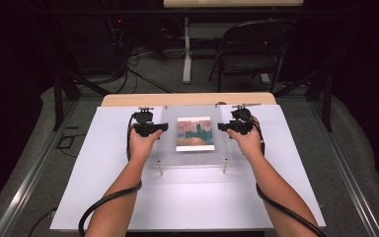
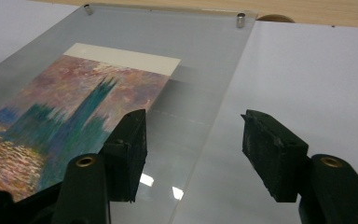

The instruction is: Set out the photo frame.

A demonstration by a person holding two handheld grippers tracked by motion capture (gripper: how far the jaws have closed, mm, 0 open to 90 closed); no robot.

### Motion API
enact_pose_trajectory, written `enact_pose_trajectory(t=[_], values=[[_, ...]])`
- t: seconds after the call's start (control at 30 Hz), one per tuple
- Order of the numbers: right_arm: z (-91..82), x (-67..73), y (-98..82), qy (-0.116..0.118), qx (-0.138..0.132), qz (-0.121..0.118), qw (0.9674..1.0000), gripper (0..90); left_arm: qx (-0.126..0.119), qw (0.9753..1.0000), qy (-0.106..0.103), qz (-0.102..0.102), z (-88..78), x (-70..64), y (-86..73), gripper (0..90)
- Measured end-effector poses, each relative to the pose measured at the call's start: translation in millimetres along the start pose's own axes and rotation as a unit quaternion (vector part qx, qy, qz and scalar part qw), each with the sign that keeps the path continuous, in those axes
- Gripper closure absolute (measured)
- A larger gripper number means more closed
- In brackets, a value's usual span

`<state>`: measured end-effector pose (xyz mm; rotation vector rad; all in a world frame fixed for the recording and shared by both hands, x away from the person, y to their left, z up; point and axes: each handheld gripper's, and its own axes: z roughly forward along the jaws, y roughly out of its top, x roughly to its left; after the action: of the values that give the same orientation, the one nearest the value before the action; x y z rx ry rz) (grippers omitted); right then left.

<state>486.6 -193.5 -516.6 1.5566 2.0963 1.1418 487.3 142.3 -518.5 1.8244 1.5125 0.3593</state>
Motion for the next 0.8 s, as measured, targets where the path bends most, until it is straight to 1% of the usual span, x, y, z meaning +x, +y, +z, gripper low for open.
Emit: enact_pose_trajectory(t=[0.13, 0.17, 0.2, 0.33, 0.4, 0.5, 0.6, 0.63, 0.67, 0.8], values=[[2.9, 2.3, 1.1, 0.007, 0.003, 0.003, 1.0, 38.3, 0.011, 0.9999, -0.005, 0.002, 2.7, -1.6, 0.3, 34.6], [3.8, 3.4, 1.5, 0.008, 0.004, 0.006, 0.9999, 37.9, 0.012, 0.9999, -0.007, 0.0, 3.6, -2.1, 0.1, 34.5], [4.1, 3.8, 1.8, 0.009, 0.005, 0.006, 0.9999, 37.8, 0.019, 0.9998, -0.012, 0.001, 4.6, -2.2, 0.3, 34.2], [6.2, 7.4, 3.2, 0.016, 0.01, 0.005, 0.9998, 37.7, 0.028, 0.9994, -0.019, 0.0, 7.7, -3.3, 0.1, 34.2], [6.9, 9.3, 4.0, 0.019, 0.013, 0.005, 0.9997, 37.7, 0.027, 0.9994, -0.022, -0.002, 9.0, -4.2, -0.2, 34.2], [9.4, 10.7, 4.5, 0.023, 0.018, 0.008, 0.9995, 37.8, 0.035, 0.9991, -0.026, 0.0, 10.0, -5.7, 0.0, 34.2], [11.7, 12.0, 4.1, 0.025, 0.026, 0.009, 0.9993, 37.7, 0.036, 0.9989, -0.031, -0.003, 11.3, -7.5, 0.3, 34.2], [12.0, 12.6, 4.1, 0.026, 0.031, 0.01, 0.9991, 37.2, 0.037, 0.9989, -0.03, 0.0, 11.6, -8.0, 0.4, 33.8], [12.8, 12.8, 3.9, 0.027, 0.027, 0.01, 0.9992, 37.0, 0.039, 0.9988, -0.029, 0.002, 11.9, -8.1, 0.6, 33.7], [13.3, 12.5, 4.4, 0.03, 0.029, 0.01, 0.9991, 36.4, 0.041, 0.9986, -0.032, -0.004, 13.1, -7.1, 0.0, 33.3]])
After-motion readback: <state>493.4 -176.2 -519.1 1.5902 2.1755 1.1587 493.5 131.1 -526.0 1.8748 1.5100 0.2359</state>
